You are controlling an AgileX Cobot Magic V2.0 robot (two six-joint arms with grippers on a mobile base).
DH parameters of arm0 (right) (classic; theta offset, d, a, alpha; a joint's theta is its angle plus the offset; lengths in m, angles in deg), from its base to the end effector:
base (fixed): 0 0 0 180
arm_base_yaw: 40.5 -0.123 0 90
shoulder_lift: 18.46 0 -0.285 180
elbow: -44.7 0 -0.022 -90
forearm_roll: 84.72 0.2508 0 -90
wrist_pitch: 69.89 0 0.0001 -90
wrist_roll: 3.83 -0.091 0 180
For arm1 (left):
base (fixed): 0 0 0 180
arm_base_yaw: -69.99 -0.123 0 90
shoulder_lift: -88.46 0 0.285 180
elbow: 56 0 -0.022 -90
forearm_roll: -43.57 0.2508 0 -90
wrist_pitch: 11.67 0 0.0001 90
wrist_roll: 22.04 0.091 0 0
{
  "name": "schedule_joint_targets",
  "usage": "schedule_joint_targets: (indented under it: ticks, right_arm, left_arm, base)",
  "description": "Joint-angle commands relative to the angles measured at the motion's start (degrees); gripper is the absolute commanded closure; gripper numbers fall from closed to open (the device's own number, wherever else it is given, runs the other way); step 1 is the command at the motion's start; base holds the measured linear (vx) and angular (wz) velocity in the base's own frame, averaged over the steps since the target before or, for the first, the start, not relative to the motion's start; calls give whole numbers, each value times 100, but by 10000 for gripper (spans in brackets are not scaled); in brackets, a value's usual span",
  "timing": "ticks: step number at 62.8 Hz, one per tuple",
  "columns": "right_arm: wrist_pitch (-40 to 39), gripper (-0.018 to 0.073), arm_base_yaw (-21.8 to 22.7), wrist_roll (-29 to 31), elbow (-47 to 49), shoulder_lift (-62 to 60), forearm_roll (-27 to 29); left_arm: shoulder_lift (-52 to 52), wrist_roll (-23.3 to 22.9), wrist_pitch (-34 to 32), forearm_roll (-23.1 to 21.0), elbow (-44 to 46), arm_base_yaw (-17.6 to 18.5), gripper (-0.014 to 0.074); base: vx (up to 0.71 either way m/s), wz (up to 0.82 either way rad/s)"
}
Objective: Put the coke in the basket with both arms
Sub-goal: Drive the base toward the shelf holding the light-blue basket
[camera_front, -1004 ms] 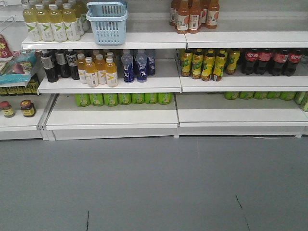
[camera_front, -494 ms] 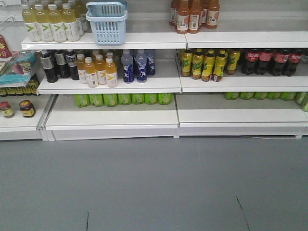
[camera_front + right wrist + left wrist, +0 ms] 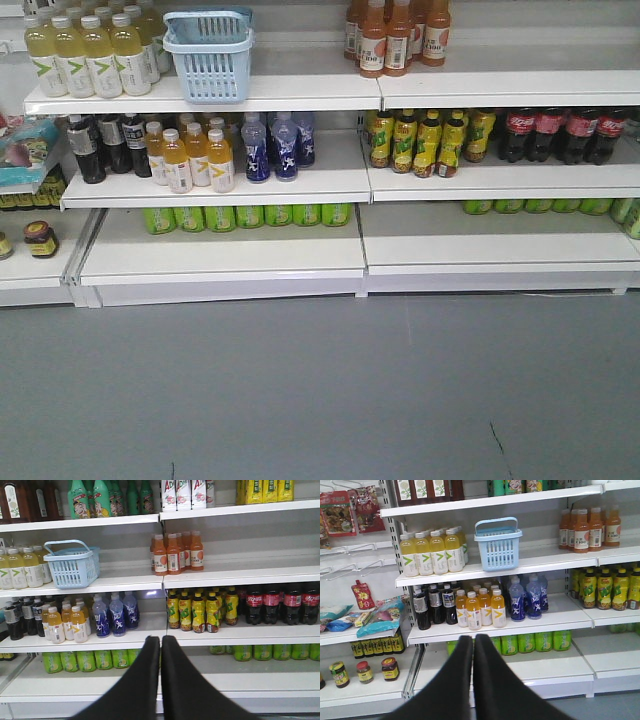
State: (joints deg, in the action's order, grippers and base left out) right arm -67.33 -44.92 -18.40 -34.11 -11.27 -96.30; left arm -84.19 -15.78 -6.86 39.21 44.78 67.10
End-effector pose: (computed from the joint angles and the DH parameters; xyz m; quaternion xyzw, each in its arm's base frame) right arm 0.0568 0.0035 0.2004 -0.0054 0.6978 0.0432 0.7149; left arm 0.0573 0.0023 0.1942 -0.0039 0.7155 0.0270 0.6981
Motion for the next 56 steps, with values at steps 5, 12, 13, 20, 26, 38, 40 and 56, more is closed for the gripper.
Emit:
schedule_joint_targets:
  ticks: [5,12,13,20,26,38,40,56]
  right_arm:
    - [-411,564,33,14,-47,-74,-48]
    - [-411,564,33,14,-47,-74,-48]
    - [-411,564,33,14,-47,-74,-48]
    - [-411,564,33,14,-47,-74,-48]
    - [-411,564,33,14,-47,-74,-48]
    - [-417,564,33,14,-47,-74,-48]
    - [-417,564,33,14,-47,-74,-48]
    - [-417,564,33,14,-47,-74,-48]
  left_arm:
    - [-111,-30,-395,-47,181,-1,603]
    - [-111,-30,-395,-47,181,-1,603]
    - [-111,-30,-395,-47,181,-1,603]
    - [-111,-30,-395,-47,181,-1,603]
    - [-111,-30,-395,-47,181,-1,603]
    - [-111,-30,-395,-47,181,-1,603]
    - [-111,-30,-395,-47,181,-1,603]
    - [-111,-30,-389,-47,181,-1,603]
  base:
    - [13,1]
    - [13,9]
    - [13,13]
    - [14,16]
    - [16,13]
    - [18,2]
    - [20,-3]
    - [21,-2]
